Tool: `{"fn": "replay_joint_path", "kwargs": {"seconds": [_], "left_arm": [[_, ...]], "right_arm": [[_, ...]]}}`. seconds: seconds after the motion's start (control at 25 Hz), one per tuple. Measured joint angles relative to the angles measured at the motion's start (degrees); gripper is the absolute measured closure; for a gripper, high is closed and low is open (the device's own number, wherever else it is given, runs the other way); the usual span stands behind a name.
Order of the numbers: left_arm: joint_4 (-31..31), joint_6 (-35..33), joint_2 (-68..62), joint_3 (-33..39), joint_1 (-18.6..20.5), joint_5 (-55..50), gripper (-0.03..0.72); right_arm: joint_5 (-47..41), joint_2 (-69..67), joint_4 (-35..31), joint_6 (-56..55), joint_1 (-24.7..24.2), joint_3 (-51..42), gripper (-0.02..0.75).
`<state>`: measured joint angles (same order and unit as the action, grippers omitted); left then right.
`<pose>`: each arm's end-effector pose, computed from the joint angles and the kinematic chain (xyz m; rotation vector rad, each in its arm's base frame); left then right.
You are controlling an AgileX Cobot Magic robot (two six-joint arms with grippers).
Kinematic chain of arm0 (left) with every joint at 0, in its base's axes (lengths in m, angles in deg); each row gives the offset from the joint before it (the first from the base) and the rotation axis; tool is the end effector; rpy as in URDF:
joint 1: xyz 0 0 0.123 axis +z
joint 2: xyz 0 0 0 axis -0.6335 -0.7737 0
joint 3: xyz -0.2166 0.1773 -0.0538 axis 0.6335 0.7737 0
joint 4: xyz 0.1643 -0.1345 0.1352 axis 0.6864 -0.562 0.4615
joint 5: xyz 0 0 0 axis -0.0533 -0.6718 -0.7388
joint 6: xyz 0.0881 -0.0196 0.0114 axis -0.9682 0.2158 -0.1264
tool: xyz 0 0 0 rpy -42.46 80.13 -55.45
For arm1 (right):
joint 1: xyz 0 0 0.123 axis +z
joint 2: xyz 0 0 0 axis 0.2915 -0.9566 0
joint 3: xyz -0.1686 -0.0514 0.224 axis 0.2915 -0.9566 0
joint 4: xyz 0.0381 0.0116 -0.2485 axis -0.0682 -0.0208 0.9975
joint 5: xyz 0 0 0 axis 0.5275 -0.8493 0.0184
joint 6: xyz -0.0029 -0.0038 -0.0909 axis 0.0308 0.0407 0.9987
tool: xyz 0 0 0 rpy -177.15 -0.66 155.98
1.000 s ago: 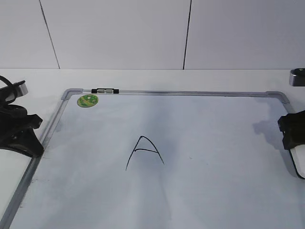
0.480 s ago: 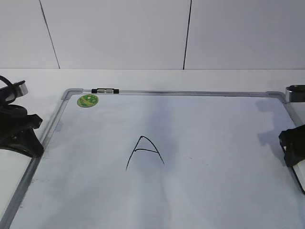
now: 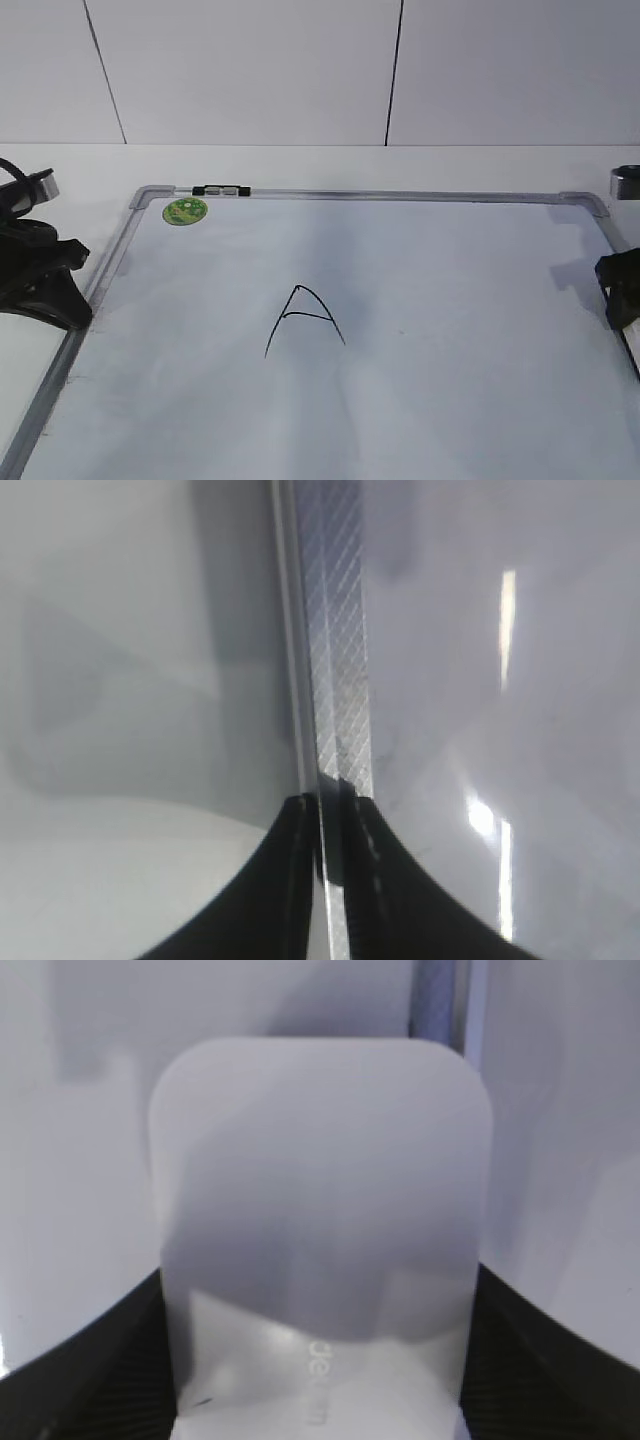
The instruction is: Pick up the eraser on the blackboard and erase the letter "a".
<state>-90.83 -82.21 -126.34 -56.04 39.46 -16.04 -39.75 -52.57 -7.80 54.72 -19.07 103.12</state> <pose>0.3275 -0.0377 0.1439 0.0965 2.9841 -0.6598 0.3006 -0.0194 0.1823 -0.0346 2.9957 -0.1463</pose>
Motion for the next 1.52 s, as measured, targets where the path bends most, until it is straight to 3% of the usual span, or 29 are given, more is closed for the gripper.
{"fn": "replay_joint_path", "kwargs": {"seconds": [0.32,1.52], "left_arm": [[0.0,0.0,0.0,0.0,0.0,0.0,0.636],[-0.2,0.0,0.0,0.0,0.0,0.0,0.636]], "right_arm": [[-3.0,-2.1,-0.2,1.1,0.0,4.2,0.176],[-4.2,-2.5,-0.5,2.9,0.0,4.4,0.176]]}}
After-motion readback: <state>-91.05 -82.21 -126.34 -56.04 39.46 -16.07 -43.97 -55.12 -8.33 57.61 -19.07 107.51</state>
